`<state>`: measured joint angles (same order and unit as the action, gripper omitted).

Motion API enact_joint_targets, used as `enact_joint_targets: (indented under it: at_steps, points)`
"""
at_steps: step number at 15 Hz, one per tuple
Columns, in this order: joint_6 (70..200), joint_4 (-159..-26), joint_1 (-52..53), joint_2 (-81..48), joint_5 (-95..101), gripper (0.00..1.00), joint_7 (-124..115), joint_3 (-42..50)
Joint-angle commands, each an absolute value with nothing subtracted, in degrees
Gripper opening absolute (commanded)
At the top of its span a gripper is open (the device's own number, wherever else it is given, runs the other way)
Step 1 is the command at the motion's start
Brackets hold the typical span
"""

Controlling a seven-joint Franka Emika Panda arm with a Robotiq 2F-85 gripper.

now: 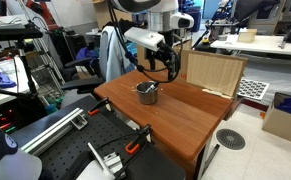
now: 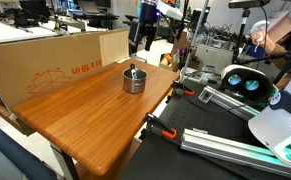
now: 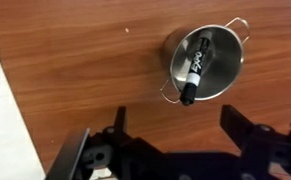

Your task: Take the black marker out of the silver pot and place it on the table

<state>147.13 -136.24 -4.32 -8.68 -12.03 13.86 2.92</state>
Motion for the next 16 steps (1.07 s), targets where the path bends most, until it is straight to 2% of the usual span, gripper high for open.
enact_joint_targets:
  at_steps: [1, 7, 16]
  points:
    - [149.09, -134.08, -4.7, -13.32, -15.17, 1.0, 13.32, 0.86]
    - [154.62, -133.31, -4.66, -17.92, -15.79, 1.0, 8.92, -1.78]
    - [154.53, -132.89, -5.3, -17.73, -15.74, 1.0, 8.28, -2.54]
